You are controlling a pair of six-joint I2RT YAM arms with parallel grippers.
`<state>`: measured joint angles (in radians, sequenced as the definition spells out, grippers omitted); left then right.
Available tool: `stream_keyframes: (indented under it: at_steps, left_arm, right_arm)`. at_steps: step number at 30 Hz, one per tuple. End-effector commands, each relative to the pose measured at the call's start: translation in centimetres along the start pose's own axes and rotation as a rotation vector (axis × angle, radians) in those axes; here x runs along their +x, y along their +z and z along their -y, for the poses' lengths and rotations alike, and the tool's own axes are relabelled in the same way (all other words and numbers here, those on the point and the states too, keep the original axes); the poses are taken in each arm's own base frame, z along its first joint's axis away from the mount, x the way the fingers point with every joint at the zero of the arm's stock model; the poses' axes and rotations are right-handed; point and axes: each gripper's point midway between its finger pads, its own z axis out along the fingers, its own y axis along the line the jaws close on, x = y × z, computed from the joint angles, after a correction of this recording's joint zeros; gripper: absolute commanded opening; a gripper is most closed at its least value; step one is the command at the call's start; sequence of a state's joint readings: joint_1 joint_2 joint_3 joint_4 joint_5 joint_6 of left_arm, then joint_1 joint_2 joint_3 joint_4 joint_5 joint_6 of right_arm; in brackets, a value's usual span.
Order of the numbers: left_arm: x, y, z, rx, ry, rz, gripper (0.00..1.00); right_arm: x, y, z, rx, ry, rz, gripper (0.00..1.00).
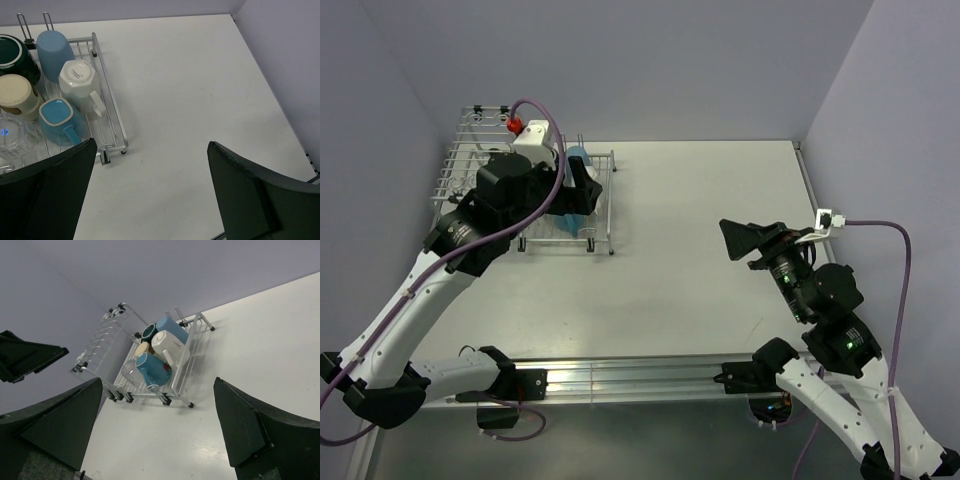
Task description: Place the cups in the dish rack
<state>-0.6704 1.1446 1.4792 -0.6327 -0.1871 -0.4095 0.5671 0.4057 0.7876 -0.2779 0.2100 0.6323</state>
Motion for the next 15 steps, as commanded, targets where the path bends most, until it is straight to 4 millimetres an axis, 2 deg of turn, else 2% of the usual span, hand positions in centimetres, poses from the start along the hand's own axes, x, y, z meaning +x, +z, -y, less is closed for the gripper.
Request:
stream_keyframes:
  at_steps: [1, 5, 15]
  left_arm:
    - [-1.2, -1.0, 1.2, 0.063, -0.017, 0.053, 0.99]
    - [-1.5, -1.4, 1.2, 0.069, -0.017, 0.066, 0.99]
    - [-1.8, -1.6, 1.4, 0.078, -0.016, 0.074, 0.99]
  right_arm:
    - [-1.9, -1.0, 0.6, 0.043, -0.021, 0.065, 1.00]
    - [-2.8, -1.5, 0.5, 0.043, -0.019, 0.098, 1.00]
    - [-3.1, -1.4, 0.1, 0.034, -0.023, 0.100, 1.00]
